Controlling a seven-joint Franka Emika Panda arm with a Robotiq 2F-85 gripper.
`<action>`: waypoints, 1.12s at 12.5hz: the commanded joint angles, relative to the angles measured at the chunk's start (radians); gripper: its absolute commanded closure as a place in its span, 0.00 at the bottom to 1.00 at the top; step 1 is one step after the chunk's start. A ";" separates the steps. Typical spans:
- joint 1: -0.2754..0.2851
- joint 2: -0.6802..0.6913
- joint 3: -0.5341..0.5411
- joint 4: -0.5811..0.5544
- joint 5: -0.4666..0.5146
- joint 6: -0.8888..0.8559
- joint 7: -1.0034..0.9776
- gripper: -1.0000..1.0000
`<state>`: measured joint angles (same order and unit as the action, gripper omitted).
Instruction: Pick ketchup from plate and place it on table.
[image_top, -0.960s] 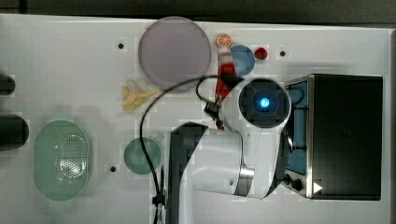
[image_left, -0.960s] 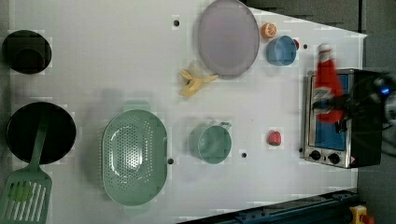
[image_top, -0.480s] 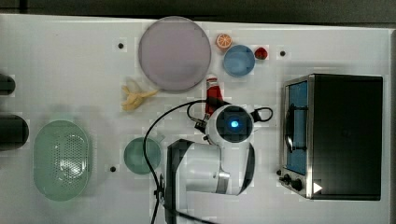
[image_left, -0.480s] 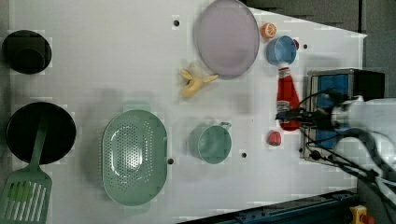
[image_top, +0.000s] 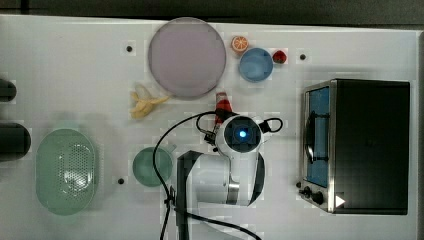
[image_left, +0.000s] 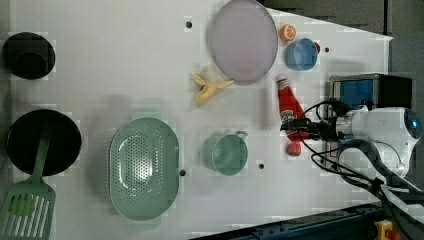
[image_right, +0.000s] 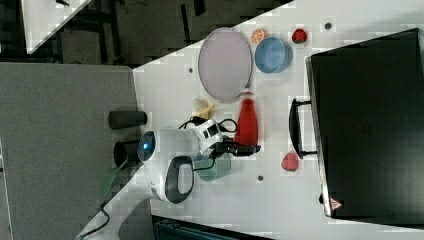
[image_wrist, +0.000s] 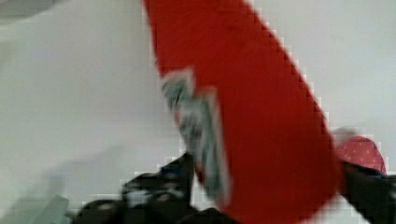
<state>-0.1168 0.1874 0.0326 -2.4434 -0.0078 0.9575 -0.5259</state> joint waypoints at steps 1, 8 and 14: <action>0.002 -0.105 0.012 0.030 0.009 0.007 0.041 0.00; 0.016 -0.309 0.043 0.176 0.009 -0.332 0.414 0.00; 0.013 -0.327 0.049 0.477 0.008 -0.641 0.417 0.00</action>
<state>-0.1107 -0.1245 0.0911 -1.9902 -0.0031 0.3577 -0.1724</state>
